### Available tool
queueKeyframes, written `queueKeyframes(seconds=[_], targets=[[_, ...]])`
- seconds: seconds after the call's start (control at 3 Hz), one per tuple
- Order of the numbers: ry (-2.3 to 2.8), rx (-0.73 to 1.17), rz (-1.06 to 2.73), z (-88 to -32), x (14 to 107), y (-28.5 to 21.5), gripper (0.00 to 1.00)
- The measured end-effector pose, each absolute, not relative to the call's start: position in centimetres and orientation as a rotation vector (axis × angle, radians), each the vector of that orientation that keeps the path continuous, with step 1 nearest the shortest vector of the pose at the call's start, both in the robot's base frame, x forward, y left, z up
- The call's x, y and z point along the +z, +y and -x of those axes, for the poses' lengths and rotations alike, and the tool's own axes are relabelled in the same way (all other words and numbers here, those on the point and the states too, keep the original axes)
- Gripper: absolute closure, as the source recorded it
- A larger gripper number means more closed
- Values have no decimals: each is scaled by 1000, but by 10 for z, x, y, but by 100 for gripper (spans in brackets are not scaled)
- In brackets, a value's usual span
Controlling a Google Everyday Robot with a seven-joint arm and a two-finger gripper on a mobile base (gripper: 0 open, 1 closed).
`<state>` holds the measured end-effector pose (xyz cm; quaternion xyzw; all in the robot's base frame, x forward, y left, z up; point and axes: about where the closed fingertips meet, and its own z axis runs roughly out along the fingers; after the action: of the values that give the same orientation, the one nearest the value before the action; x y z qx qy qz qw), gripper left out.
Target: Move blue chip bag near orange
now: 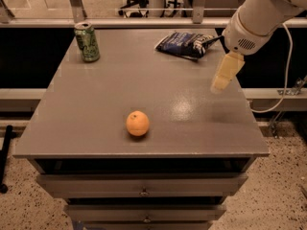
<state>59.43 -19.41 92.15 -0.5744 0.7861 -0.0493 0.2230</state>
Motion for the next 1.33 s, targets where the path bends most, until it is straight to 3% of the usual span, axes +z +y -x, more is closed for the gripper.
queueKeyframes(seconds=[0.67,1.33], targets=[[2162,-101,1499,-614,914,-193,0],[2092,-17,1203,-718,906,-192,0]])
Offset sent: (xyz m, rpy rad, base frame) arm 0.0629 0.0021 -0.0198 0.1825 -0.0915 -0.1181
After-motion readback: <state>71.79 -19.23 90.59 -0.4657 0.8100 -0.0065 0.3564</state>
